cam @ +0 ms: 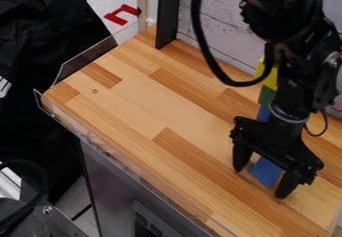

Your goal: Put the blue triangle on top of the green arch

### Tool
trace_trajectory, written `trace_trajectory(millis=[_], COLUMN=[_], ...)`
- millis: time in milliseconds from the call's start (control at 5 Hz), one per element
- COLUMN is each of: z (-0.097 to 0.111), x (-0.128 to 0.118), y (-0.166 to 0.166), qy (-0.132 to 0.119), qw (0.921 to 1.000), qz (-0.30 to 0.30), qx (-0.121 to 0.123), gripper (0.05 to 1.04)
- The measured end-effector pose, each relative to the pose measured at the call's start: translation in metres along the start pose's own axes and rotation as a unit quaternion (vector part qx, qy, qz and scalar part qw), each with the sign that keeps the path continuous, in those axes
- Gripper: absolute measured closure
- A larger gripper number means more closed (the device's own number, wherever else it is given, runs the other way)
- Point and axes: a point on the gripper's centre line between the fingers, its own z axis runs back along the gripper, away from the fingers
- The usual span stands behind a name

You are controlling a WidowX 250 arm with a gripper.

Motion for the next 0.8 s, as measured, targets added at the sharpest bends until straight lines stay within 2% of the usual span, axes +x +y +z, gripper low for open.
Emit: trace_trajectory(millis=[200,400,600,800], z=[0.0009,0.0010,0.0005,0.0008], x=[0.0039,0.0056,0.0071,0.0024], y=[0.0020,0.0001,-0.0008,0.0020], qy=[-0.008,-0.013,-0.019,-0.016], qw=[1.0000,0.9999,0.9997,0.9997], qz=[0.004,0.009,0.014,0.019], qx=[0.002,-0.004,-0.009,-0.003], gripper=[0.132,0.402,0.544,0.544])
